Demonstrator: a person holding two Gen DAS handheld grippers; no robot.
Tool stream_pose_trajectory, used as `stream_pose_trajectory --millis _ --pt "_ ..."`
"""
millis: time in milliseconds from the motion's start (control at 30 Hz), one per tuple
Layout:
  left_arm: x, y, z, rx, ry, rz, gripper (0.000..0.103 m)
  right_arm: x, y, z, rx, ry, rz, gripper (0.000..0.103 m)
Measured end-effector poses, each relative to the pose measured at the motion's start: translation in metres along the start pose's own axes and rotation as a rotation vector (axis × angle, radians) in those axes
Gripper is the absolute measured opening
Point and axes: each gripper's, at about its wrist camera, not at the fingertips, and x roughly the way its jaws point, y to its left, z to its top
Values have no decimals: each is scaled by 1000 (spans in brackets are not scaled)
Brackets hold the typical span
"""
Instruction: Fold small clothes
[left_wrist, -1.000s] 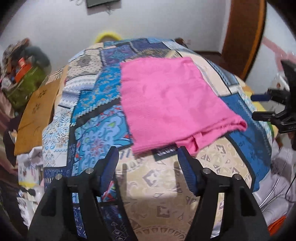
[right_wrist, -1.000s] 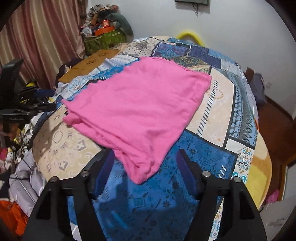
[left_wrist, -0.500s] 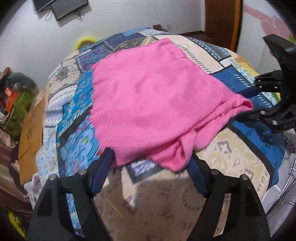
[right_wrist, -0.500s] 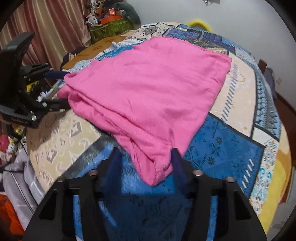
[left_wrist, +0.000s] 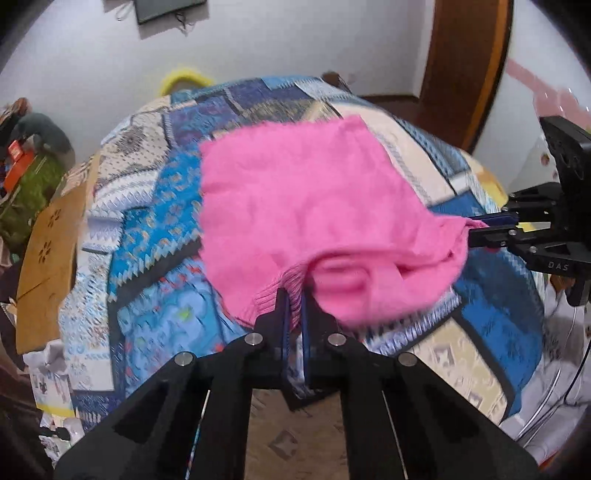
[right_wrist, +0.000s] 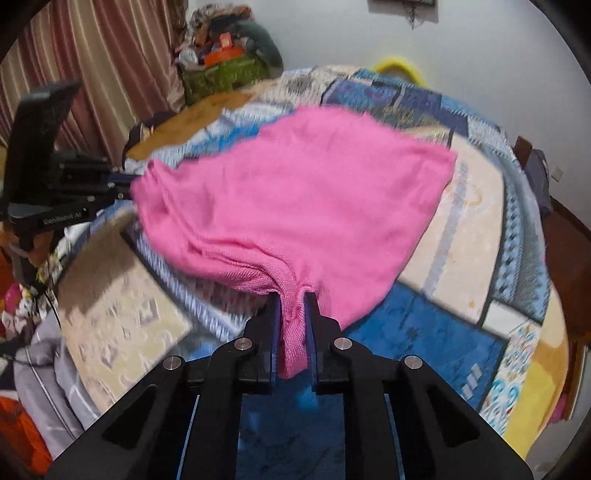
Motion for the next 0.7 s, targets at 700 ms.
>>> stream_pose_trajectory --millis 700 --pt "-3 -26 -22 86 93 -73 42 -4 -15 -13 -5 42 37 11"
